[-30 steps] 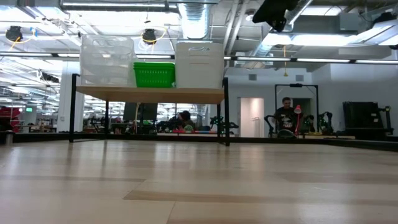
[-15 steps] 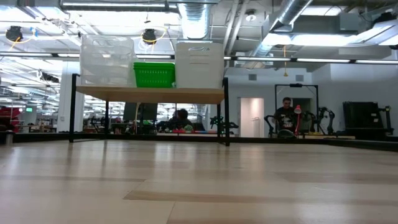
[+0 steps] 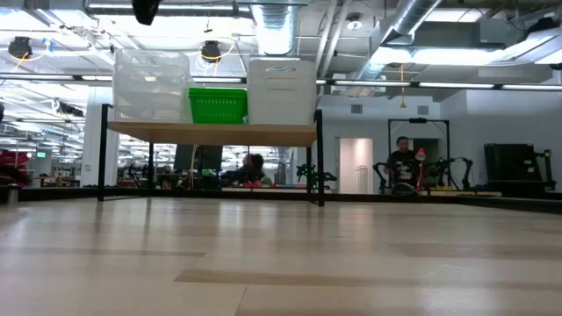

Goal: Stack baskets on shelf by color
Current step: Return to Home Position

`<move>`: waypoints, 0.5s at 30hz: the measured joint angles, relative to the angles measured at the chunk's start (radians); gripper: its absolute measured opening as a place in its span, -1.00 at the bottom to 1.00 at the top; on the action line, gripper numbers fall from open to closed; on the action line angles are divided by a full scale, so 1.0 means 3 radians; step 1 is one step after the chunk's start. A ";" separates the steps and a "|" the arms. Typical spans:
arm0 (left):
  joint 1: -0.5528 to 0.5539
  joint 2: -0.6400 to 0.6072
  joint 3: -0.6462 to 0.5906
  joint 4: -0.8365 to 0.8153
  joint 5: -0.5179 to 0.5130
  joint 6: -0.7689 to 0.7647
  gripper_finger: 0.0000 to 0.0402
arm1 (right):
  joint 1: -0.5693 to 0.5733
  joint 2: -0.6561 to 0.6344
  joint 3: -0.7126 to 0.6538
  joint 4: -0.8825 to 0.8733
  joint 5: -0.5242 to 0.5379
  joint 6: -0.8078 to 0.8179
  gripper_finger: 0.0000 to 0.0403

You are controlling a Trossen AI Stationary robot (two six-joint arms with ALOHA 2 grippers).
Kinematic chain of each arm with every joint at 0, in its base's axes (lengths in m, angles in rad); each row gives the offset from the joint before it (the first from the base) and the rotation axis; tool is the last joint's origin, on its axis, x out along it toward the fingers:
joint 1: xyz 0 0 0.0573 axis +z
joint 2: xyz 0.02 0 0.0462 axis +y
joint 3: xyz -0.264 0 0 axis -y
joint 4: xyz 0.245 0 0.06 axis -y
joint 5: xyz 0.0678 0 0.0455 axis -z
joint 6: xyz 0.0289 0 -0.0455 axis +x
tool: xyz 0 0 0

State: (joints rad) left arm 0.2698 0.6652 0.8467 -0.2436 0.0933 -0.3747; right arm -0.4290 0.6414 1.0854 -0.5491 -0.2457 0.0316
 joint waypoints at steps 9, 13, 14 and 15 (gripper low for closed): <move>-0.0771 0.0097 -0.0549 0.0587 -0.0704 -0.0002 0.03 | 0.0000 -0.1043 -0.0966 0.0371 0.0493 0.0497 -0.74; -0.1052 0.0157 -0.0721 0.0660 -0.1105 -0.0003 0.03 | 0.0000 -0.1417 -0.1102 0.0004 0.0902 0.0805 -0.74; -0.1091 0.0172 -0.0764 0.0661 -0.1190 -0.0007 0.03 | 0.0000 -0.1477 -0.1123 -0.0070 0.0975 0.0933 -0.74; -0.1116 0.0183 -0.0817 0.0665 -0.1252 -0.0012 0.03 | 0.0000 -0.1534 -0.1134 -0.0101 0.1011 0.1013 -0.74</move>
State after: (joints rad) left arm -0.0650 0.7202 0.6015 -0.0442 -0.2823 -0.3782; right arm -0.4290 0.1811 0.7453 -0.5793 0.0576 0.3355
